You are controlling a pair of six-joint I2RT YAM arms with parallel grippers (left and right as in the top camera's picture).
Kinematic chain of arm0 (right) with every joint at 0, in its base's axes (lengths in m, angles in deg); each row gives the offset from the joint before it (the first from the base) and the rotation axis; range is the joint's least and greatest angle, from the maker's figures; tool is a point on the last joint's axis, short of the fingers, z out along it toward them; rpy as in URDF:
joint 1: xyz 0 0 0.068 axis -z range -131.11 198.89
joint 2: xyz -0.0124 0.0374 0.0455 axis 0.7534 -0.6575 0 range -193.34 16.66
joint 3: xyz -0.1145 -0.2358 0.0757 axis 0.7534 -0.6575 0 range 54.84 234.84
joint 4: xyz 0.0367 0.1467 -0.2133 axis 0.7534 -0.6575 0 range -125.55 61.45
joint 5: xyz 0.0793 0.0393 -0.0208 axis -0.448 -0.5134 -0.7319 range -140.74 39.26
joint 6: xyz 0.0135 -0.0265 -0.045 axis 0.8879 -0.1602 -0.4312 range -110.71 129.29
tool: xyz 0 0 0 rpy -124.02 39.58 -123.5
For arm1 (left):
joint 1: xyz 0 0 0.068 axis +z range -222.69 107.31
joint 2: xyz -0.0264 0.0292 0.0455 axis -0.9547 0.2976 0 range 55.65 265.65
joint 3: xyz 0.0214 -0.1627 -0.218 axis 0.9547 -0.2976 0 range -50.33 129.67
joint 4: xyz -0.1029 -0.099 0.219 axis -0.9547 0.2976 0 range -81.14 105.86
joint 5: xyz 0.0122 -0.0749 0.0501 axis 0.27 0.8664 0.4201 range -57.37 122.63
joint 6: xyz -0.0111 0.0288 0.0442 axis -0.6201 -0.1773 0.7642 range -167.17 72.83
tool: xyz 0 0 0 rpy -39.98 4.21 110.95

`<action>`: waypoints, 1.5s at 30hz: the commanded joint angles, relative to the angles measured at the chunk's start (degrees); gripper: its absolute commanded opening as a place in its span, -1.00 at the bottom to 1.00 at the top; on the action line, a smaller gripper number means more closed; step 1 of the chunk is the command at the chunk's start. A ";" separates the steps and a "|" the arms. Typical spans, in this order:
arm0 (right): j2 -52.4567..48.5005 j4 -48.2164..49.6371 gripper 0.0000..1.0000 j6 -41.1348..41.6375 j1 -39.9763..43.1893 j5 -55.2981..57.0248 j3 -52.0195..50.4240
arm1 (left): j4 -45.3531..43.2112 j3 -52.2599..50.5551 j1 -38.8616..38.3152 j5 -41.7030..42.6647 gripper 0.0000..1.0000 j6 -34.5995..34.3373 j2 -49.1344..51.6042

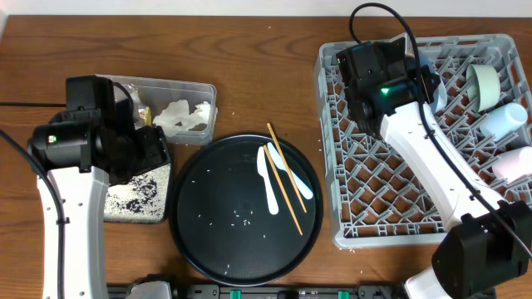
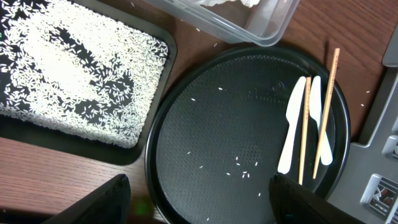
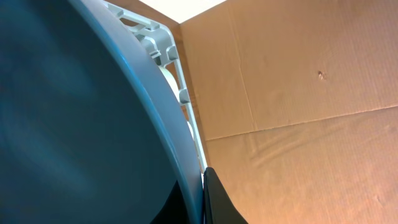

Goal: Sort waste into correct bins and load items into the dishwasher rack
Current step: 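Stand the blue plate upright in the rack's back left, open right gripper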

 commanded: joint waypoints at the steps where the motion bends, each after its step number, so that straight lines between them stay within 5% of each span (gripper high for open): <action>1: -1.66 -0.63 -0.98 0.31 -0.31 -6.75 -0.28 | 0.13 0.72 0.24 -0.70 0.45 -0.57 0.07; 15: -1.66 -5.51 -0.72 10.25 -2.95 -31.19 -0.28 | 0.17 0.72 0.24 -0.72 0.45 -0.57 0.07; 28: -1.66 -9.94 0.21 10.21 -2.93 -42.45 -0.28 | 0.17 0.72 0.24 -0.72 0.46 -0.57 0.07; 45: 1.66 -12.83 0.82 14.25 -2.93 -45.38 -0.26 | 0.20 0.72 0.24 -0.72 0.45 -0.57 0.07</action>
